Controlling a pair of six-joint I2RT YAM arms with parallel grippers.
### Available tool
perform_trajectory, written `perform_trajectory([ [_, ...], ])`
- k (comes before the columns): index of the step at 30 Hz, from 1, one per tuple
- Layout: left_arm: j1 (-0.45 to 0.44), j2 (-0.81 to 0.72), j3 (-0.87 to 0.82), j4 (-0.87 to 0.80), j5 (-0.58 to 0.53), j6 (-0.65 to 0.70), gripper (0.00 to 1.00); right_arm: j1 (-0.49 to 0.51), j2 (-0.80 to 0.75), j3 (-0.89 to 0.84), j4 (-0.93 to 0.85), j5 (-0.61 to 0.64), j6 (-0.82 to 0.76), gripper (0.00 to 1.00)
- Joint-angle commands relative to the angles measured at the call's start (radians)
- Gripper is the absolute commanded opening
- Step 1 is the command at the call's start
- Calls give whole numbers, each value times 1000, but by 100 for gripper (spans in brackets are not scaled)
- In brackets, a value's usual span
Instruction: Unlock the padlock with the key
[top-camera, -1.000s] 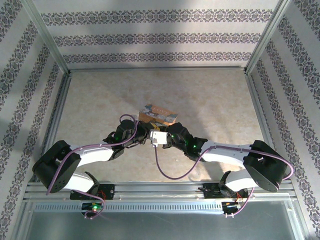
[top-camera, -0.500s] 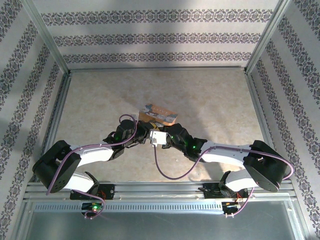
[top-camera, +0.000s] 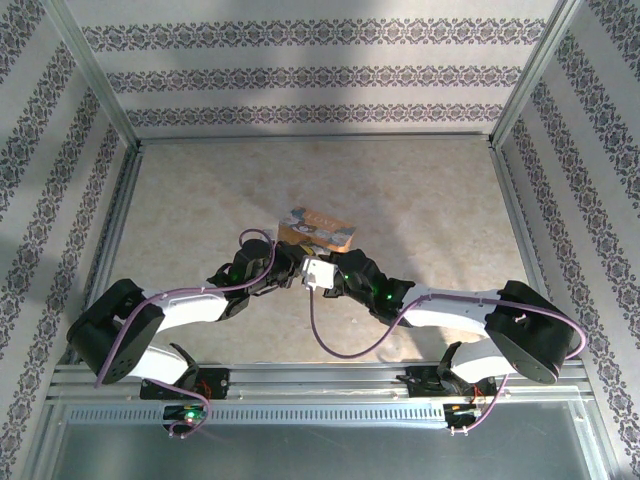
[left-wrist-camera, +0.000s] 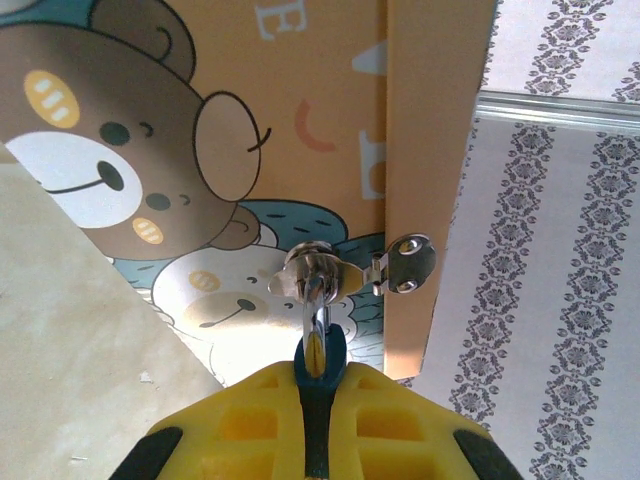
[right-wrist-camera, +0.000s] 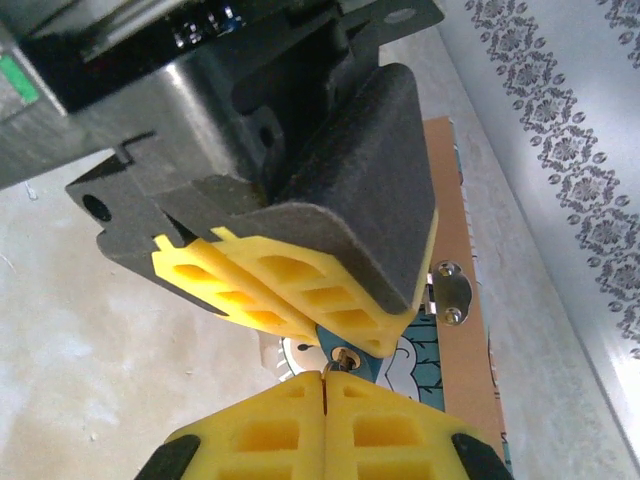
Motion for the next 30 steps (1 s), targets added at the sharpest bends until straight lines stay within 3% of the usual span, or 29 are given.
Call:
perform_trajectory([
  [1, -29, 14, 30, 55, 23, -11, 0, 10, -17, 1, 79, 2, 104, 0],
  [16, -39, 33, 24, 60, 2, -12, 0, 11, 20, -10, 170, -48, 520, 0],
  [30, -44, 36, 19, 62, -6, -9, 0, 11, 39, -41, 225, -63, 616, 0],
])
